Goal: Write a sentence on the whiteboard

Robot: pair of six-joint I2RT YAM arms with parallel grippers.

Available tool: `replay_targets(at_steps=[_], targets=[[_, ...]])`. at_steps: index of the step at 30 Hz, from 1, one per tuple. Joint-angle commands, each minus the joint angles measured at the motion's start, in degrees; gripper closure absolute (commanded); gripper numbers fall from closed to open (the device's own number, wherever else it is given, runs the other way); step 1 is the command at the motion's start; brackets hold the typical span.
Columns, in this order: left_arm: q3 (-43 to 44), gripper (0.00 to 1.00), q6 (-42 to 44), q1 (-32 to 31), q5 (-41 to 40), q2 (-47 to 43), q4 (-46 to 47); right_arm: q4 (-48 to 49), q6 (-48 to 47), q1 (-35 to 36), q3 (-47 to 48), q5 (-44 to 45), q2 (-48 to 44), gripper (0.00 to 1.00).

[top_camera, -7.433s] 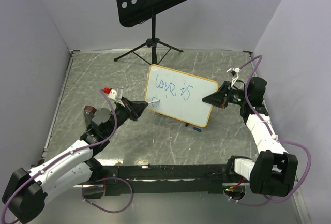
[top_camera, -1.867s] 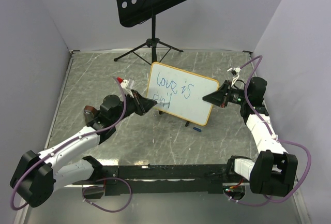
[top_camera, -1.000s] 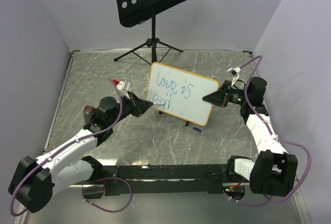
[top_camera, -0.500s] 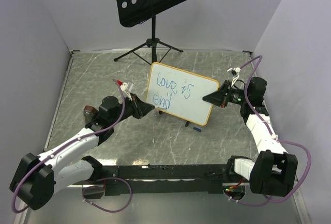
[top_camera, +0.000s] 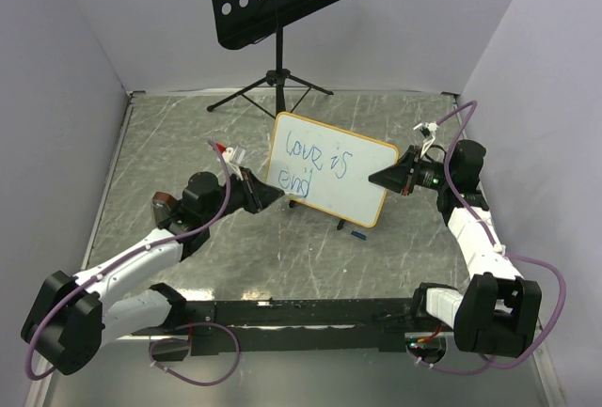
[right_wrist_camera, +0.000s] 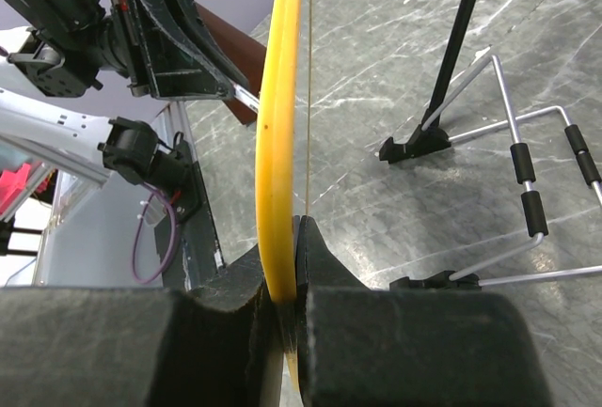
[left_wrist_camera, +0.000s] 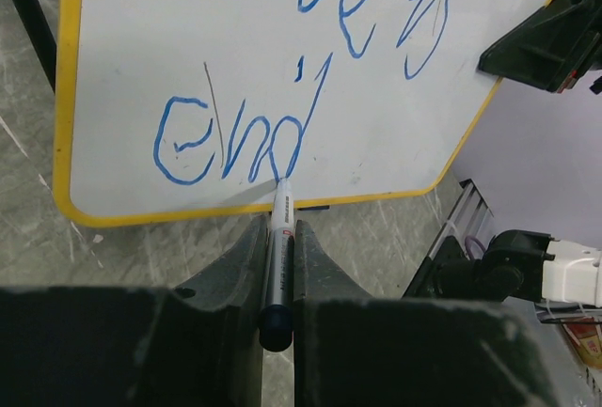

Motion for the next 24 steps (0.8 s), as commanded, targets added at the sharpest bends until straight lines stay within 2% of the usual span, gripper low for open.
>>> replay_targets(at_steps=[1, 12, 24], targets=[[3.7, 0.99, -0.2, 0.4, -1.0, 1.0, 3.7, 4.2, 1.3, 0.3, 1.2, -6.1, -1.7, 1.00], [4.2, 0.99, -0.1, 0.4, -0.3, 1.9, 3.7, 4.0, 1.2, 0.3, 1.2, -6.1, -1.6, 1.00], [1.7, 0.99, 0.3, 0.4, -0.2, 0.4, -0.8, 4.1, 1.3, 0.2, 1.1, -6.1, -1.7, 1.00]])
